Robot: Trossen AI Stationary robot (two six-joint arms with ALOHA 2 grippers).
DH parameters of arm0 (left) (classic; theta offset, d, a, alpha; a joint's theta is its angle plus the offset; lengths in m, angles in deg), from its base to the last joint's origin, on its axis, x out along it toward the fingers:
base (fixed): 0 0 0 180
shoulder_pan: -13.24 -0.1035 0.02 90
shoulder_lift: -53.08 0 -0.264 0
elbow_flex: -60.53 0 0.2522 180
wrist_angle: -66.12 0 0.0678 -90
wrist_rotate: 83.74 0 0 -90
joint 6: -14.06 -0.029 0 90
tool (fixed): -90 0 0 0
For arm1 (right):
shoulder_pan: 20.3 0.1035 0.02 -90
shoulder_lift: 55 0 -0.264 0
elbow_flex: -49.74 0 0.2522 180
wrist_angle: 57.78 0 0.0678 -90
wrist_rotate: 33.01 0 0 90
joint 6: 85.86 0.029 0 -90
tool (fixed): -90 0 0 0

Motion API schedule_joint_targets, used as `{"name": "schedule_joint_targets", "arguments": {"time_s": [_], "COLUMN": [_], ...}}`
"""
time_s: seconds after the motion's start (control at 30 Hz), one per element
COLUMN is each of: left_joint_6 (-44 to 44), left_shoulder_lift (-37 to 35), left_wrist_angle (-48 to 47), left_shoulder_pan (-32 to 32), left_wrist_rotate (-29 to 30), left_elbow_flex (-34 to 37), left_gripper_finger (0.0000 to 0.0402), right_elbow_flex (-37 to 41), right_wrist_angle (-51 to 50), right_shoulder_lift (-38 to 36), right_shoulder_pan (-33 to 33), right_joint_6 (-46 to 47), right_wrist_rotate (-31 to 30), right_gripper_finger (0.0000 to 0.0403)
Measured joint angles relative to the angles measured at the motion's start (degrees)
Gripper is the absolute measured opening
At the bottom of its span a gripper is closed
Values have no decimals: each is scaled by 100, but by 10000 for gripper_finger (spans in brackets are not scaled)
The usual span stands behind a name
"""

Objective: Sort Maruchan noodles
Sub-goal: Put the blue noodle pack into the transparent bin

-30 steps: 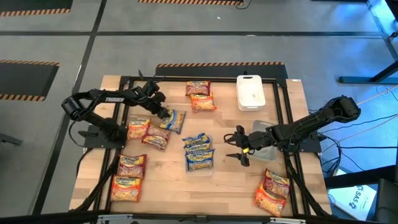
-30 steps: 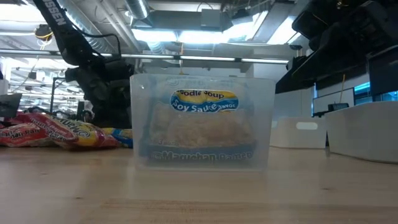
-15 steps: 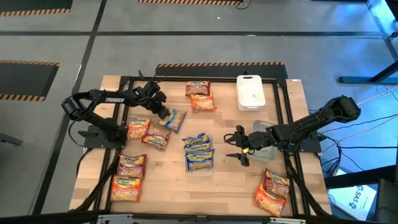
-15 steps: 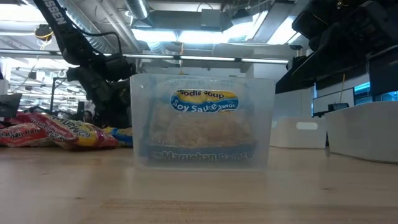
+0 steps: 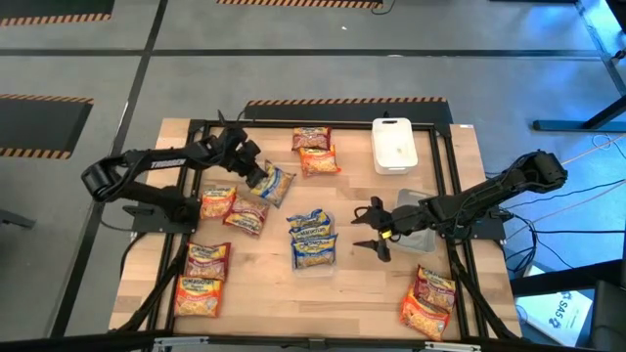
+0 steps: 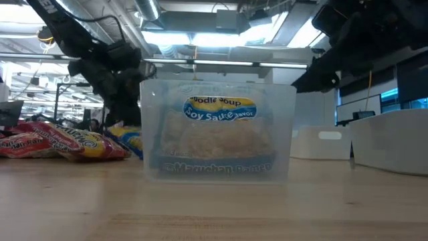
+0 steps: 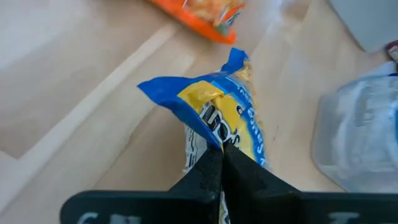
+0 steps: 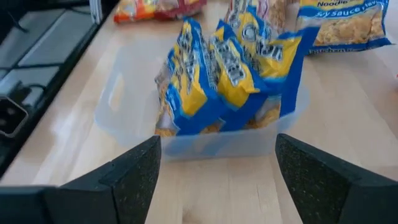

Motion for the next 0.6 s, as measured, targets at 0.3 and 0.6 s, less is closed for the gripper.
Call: {"name": "schedule_joint_targets", "arguments": {"time_s": [0.3, 0.6], "left_joint_6": [-143, -130], "left_shoulder_lift": [-1007, -1731], "left_wrist_angle": [-282, -382], "left_shoulder_pan": [482, 1214], "left_wrist_rotate": [347, 913], "left_elbow_flex": [0, -2], "left_gripper_finger": [0, 0], "right_elbow_flex": [-22, -481], "right_wrist_angle": [532, 455], "right_shoulder_lift": [-2, -2], "right_shoulder_pan": [-2, -102], "right_joint_6": [34, -290], "right_wrist_rotate": [-384, -897], "right_gripper_finger": [299, 299]}}
